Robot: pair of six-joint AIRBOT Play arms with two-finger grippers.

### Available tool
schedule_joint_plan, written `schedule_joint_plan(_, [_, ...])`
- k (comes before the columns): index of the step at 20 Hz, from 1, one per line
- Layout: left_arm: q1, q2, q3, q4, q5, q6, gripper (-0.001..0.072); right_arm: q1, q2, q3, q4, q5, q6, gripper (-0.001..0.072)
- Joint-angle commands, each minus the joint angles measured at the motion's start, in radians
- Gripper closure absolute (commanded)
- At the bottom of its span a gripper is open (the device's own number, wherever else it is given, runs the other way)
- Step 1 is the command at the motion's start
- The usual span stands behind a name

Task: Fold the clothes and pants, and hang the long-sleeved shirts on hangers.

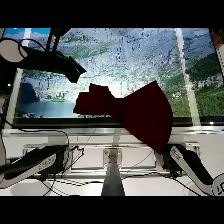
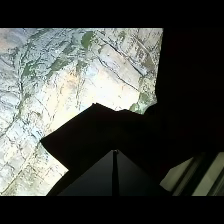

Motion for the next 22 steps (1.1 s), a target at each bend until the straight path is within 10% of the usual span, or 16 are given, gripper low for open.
schedule_joint_plan(1, [0.000, 0.000, -0.001, -0.001, 0.002, 0.000, 0.0683, 0.001, -0.001, -0.002, 0.000, 0.001, 0.000, 0.0697])
schedule_joint_plan(22, [0.005, -0.041, -0.002, 0.106, -0.010, 0.000, 0.0682, 0.001, -0.014, -0.004, 0.001, -0.127, -0.042, 0.0686])
